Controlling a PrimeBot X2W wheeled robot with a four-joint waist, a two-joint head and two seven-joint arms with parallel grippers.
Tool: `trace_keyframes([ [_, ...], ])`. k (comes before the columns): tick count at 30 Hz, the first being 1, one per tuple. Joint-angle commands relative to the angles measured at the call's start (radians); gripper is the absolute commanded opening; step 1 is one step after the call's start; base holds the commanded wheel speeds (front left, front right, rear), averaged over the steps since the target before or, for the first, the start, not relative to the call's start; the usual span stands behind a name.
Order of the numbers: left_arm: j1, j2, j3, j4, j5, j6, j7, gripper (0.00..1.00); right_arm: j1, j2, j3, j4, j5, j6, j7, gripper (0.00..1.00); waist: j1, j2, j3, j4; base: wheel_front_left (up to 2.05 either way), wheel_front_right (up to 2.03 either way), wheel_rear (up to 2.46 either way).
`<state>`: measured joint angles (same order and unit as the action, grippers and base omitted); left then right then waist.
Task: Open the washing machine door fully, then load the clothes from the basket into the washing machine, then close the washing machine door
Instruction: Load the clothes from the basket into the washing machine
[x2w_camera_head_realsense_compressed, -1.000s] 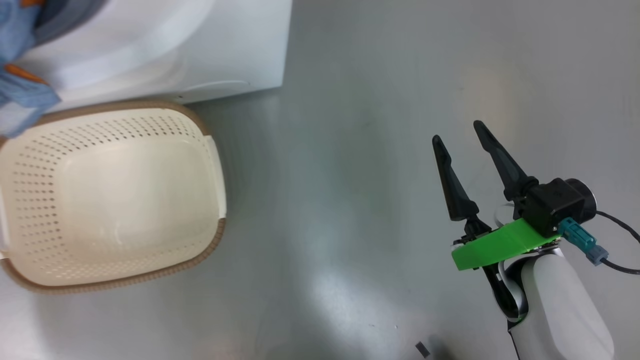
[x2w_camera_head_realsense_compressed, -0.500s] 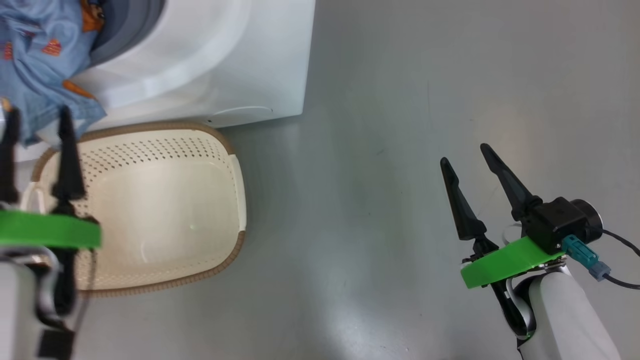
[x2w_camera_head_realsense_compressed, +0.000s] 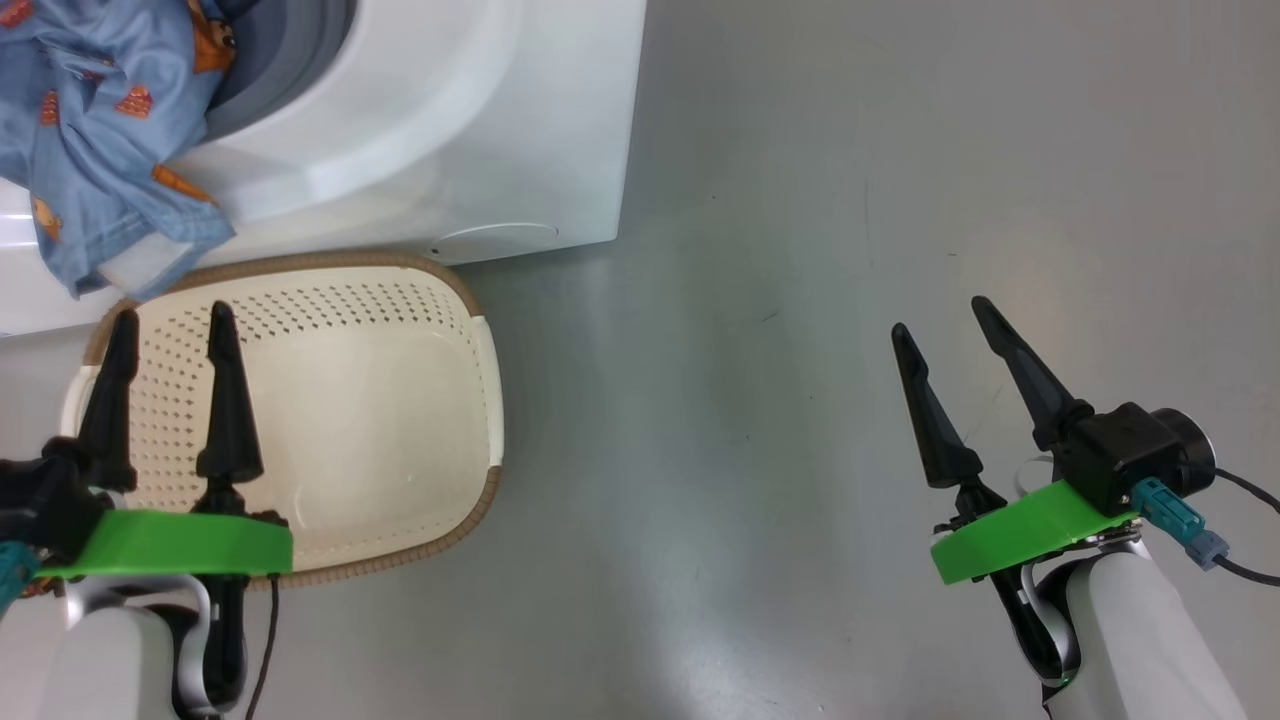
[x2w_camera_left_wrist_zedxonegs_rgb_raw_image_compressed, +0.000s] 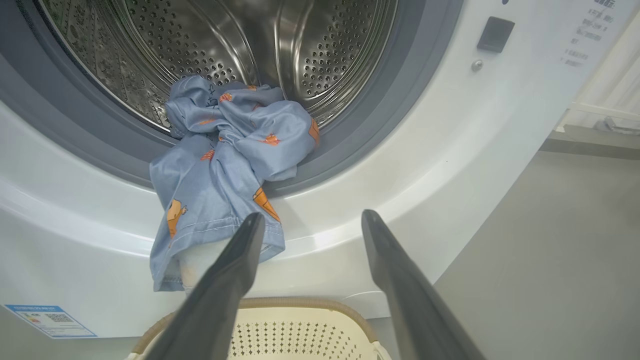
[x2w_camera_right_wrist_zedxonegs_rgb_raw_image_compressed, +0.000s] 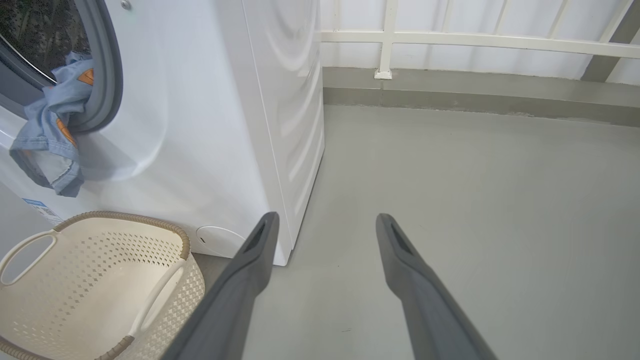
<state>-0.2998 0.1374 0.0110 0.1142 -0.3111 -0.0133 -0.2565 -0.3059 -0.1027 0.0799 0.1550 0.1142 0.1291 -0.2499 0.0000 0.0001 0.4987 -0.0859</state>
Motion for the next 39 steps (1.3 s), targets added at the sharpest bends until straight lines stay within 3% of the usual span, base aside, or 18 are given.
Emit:
trace_keyframes([
  [1,0.025,0.008,0.046,-0.032,0.018,-0.004,-0.005,1.0,0.025,-0.001,0.016,-0.025,-0.014,0.002,-0.012,1.0,0.0,-0.0001,0.0,0.0,0.0,0.0,0.0],
  [27,0.023,-0.062,0.11,-0.016,0.08,-0.041,-0.005,1.0,0.023,0.002,0.022,-0.019,-0.011,0.002,-0.012,1.0,0.0,-0.0001,0.0,0.002,0.0,0.0,0.0],
  [39,-0.162,0.029,0.143,0.157,0.046,-0.033,0.11,1.0,0.007,0.012,0.033,-0.025,-0.011,0.002,-0.012,1.0,0.0,-0.0001,0.045,-0.029,0.0,0.0,0.0],
])
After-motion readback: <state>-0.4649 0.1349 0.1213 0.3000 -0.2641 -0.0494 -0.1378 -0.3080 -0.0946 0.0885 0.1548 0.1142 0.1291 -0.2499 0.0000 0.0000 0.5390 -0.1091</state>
